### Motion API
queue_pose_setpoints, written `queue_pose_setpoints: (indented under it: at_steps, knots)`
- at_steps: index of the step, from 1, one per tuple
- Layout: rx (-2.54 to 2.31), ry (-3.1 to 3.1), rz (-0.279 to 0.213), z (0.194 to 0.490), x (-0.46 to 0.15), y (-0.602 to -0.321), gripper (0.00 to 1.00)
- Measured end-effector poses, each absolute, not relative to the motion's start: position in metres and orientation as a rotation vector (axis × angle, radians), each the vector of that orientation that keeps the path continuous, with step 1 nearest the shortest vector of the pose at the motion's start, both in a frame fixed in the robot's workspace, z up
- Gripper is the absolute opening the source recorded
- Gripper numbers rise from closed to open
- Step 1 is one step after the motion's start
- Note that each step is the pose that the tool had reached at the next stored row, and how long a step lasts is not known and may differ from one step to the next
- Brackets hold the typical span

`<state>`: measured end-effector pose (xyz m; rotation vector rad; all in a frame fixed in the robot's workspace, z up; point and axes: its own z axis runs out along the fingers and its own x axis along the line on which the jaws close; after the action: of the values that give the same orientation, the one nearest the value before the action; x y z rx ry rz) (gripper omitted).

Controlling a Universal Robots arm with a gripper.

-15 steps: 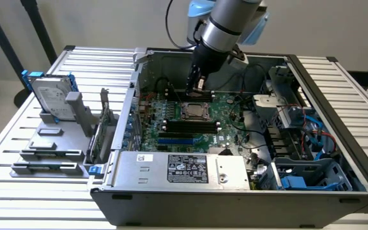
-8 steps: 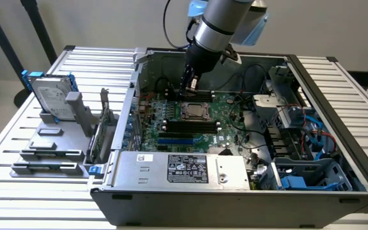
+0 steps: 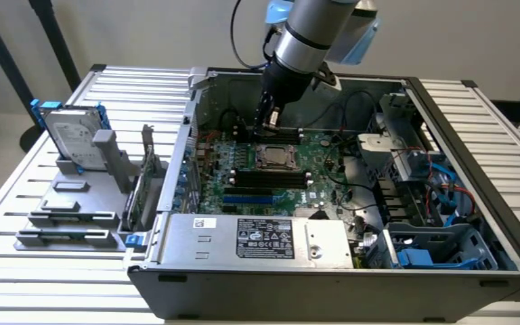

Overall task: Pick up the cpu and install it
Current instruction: 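Install the first cpu locking lever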

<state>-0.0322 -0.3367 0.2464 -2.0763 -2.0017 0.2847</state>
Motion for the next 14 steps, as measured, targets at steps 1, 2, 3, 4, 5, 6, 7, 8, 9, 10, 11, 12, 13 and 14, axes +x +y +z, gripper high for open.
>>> queue_pose_setpoints:
  at_steps: [1, 2, 3, 4, 5, 6, 7, 8, 9, 10, 11, 12, 13, 14]
  knots:
    - [-2.076, -2.002, 0.285, 0.246, -0.032, -0.337, 0.11]
    - [-2.076, -2.002, 0.285, 0.246, -0.032, -0.337, 0.11]
    - [-2.076, -2.002, 0.285, 0.246, -0.032, -0.337, 0.11]
    - [-2.076, -2.002, 0.285, 0.246, -0.032, -0.337, 0.11]
    - [-2.076, -2.002, 0.285, 0.246, -0.033, -0.337, 0.11]
    - [-2.078, -2.003, 0.282, 0.246, -0.036, -0.337, 0.11]
    - [-2.08, -2.005, 0.278, 0.246, -0.041, -0.337, 0.11]
    - [-2.08, -2.006, 0.276, 0.246, -0.045, -0.337, 0.11]
    - [-2.08, -2.006, 0.275, 0.246, -0.049, -0.337, 0.11]
    - [-2.08, -2.005, 0.274, 0.246, -0.053, -0.337, 0.11]
    - [-2.082, -2.002, 0.272, 0.246, -0.057, -0.337, 0.11]
    - [-2.086, -1.997, 0.27, 0.246, -0.059, -0.337, 0.11]
    - [-2.092, -1.99, 0.269, 0.246, -0.06, -0.337, 0.11]
    - [-2.101, -1.979, 0.267, 0.246, -0.061, -0.337, 0.11]
